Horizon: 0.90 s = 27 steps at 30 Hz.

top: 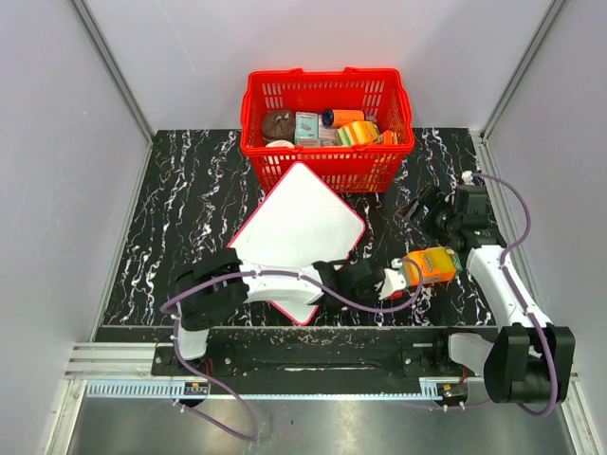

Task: Write a sentence on the whiteboard
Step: Pick up the whiteboard marker at the center of the board.

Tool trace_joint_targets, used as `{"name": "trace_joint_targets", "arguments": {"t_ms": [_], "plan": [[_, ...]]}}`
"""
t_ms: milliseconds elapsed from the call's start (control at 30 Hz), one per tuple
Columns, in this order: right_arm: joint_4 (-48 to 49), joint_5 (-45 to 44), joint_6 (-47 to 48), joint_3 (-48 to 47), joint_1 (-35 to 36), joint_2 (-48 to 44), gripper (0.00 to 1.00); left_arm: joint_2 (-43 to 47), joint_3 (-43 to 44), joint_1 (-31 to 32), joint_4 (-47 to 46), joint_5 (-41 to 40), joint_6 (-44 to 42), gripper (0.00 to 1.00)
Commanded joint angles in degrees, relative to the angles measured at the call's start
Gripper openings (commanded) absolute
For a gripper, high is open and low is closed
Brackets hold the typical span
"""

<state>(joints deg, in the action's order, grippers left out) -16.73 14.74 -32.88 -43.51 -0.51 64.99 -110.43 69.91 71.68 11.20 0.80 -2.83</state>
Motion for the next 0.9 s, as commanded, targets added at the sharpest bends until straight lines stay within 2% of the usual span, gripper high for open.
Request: {"name": "trace_joint_targets", "arguments": {"t_ms": [0,200,467,600,733,767,867], "plan": [[-1.2,2.4,-0.2,-5.5,0.2,-3.0,1.00,8.6,0.2,-0.8,-1.6,-1.1,1.9,0.00],[-4.0,4.3,-1.8,-11.0,0.2,-4.4,1.00,15.1,0.1,-4.5,-1.4,5.9,4.1,0.00],[-0.8,15.0,-4.5,-15.9,0.2,-4.5,1.00,22.2,-4.2,-11.5,-0.1,10.7,6.9,0.00],[7.3,22.3,-7.5,-14.0,0.2,-4.4,1.00,26.5,-7.6,-16.9,0.7,13.8,7.9,0.00],[21.2,30.0,-13.0,-9.9,0.2,-4.6,1.00,31.7,-11.0,-22.3,1.2,16.6,9.6,0.00],[21.8,30.2,-13.3,-9.4,0.2,-4.6,1.00,32.8,-11.5,-23.4,1.4,17.0,9.9,0.00],[22.8,30.4,-9.9,-10.2,5.9,-4.6,0.99,37.1,-13.9,-28.4,1.3,19.6,11.6,0.00]]}}
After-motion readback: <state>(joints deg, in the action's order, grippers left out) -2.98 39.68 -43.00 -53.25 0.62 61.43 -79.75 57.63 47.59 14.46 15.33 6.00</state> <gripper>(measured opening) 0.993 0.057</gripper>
